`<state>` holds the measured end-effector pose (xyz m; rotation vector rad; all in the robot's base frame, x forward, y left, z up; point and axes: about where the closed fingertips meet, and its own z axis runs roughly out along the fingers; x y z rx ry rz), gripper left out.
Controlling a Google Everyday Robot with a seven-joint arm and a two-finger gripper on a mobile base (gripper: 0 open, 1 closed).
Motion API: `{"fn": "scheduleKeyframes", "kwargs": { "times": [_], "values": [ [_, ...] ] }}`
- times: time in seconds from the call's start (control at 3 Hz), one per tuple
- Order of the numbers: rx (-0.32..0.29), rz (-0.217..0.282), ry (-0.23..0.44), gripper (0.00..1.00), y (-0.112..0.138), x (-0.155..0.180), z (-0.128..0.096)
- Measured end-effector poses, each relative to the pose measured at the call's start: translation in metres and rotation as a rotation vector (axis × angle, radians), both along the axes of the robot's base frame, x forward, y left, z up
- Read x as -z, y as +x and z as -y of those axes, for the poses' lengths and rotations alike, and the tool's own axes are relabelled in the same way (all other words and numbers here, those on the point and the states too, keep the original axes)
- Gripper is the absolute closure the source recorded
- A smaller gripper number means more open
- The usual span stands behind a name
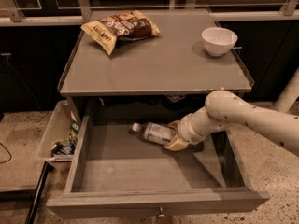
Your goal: Pick blue plastic bottle from top drawer and place on counter
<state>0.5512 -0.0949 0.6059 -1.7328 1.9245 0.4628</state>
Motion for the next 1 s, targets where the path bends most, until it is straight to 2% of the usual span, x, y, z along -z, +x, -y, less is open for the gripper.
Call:
{"fn": "scheduleKeyframes", "kwargs": {
  "times": [0.67, 1.0],
  "values": [
    [-0.069, 0.046, 0.087, 1.0, -0.029, -0.042, 0.02],
    [-0.075, 0.1, 0.121, 1.0, -0.043, -0.072, 0.036]
  ]
}}
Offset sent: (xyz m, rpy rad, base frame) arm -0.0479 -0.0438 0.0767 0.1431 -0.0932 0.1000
